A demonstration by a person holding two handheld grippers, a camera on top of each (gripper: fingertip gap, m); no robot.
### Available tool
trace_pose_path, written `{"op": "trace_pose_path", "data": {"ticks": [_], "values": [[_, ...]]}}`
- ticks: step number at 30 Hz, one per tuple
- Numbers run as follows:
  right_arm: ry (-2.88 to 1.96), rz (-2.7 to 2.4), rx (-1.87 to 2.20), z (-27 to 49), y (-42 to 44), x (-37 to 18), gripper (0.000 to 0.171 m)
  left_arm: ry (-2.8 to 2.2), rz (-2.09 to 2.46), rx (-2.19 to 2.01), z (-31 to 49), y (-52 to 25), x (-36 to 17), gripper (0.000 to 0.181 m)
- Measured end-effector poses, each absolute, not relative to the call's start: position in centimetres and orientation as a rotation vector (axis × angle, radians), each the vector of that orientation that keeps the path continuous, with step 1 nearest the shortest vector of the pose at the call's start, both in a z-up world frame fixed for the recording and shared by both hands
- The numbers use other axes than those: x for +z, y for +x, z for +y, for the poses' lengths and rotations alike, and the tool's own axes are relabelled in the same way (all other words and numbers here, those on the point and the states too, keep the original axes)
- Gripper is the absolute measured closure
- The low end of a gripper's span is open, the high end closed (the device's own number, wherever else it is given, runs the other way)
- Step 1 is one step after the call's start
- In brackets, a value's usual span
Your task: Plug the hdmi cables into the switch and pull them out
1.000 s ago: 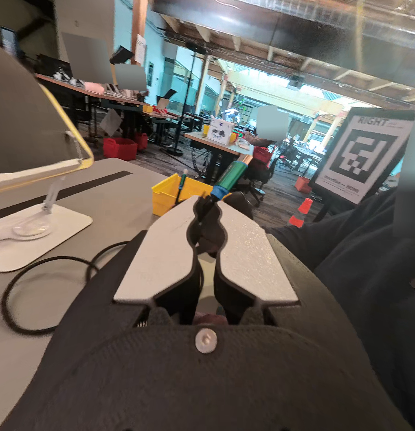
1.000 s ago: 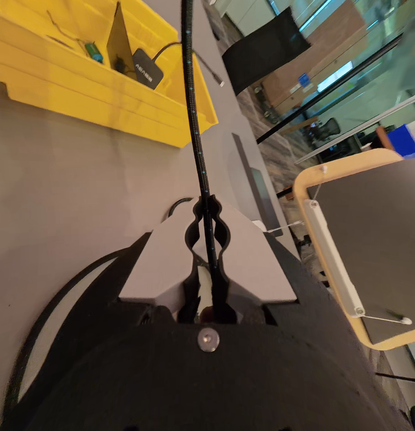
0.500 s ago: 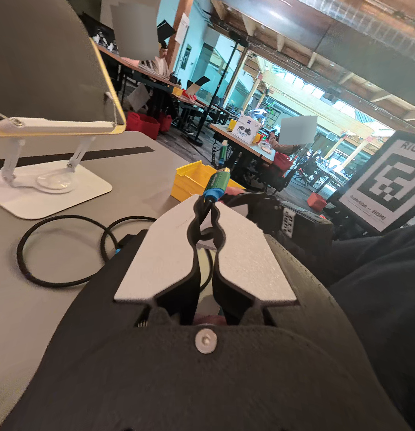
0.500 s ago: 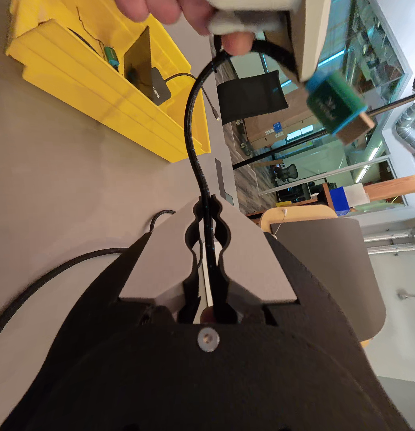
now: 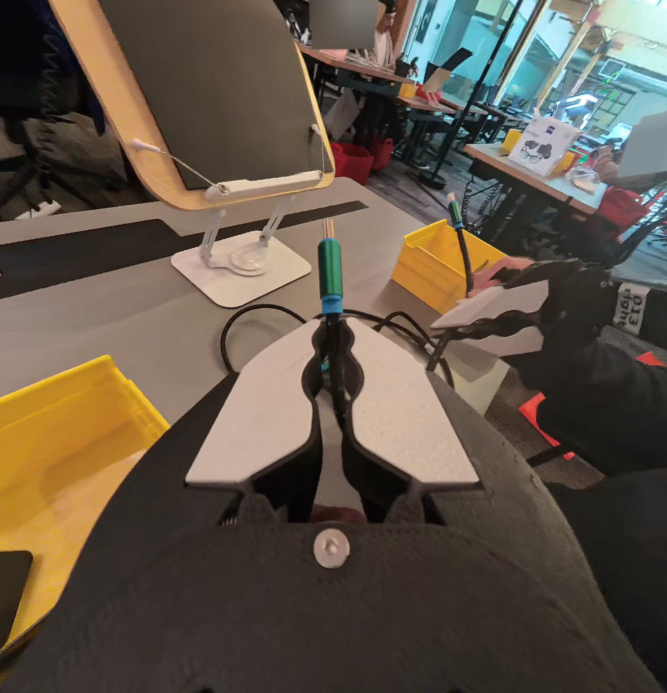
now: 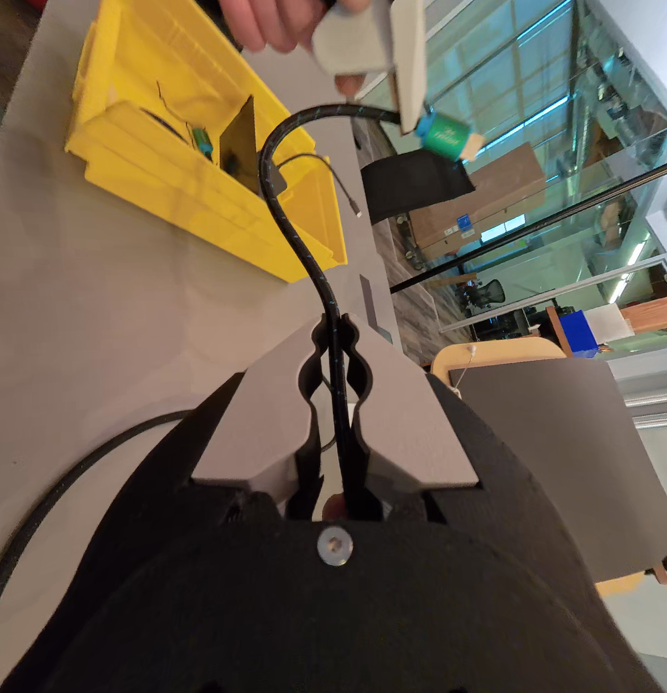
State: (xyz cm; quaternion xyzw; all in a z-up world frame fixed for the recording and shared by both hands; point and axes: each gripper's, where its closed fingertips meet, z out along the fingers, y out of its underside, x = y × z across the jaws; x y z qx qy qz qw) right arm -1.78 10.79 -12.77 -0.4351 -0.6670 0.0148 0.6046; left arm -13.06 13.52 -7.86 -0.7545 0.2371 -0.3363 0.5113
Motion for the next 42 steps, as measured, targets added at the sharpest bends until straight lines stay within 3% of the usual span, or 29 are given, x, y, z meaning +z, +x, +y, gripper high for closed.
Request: {"op": "trace_pose_path", "data": {"ticks": [6, 11, 22, 27, 28, 31, 42], "values": [[-1.016, -1.427, 0.223, 9.9, -1.2, -9.7, 0.166, -1.884, 0.612, -0.765, 14.2, -13.8, -10.4, 0.174], [-1.066, -1.457, 0.274, 10.4, -0.9, -10.8, 0.167, -1.834, 0.651, -0.672, 14.9, -13.9, -11.1, 0.173], [-1.101, -1.539, 0.399, 9.4, -0.7, -11.4, 0.166, -1.658, 0.972, -0.110, 15.3, -14.1, -11.7, 0.168], [-1.134, -1.560, 0.428, 9.5, -0.1, -11.7, 0.167, -1.635, 0.968, -0.220, 14.7, -13.9, -11.4, 0.167], [-1.140, -1.556, 0.432, 9.6, 0.0, -11.7, 0.167, -1.636, 0.949, -0.257, 14.6, -14.1, -11.2, 0.164], [-1.164, -1.528, 0.449, 10.2, 0.7, -11.5, 0.167, -1.677, 0.911, -0.372, 14.5, -14.2, -11.4, 0.134], [-1.223, -1.575, 0.554, 9.7, 1.3, -12.3, 0.167, -1.519, 1.196, 0.202, 15.3, -10.4, -14.9, 0.103]]}}
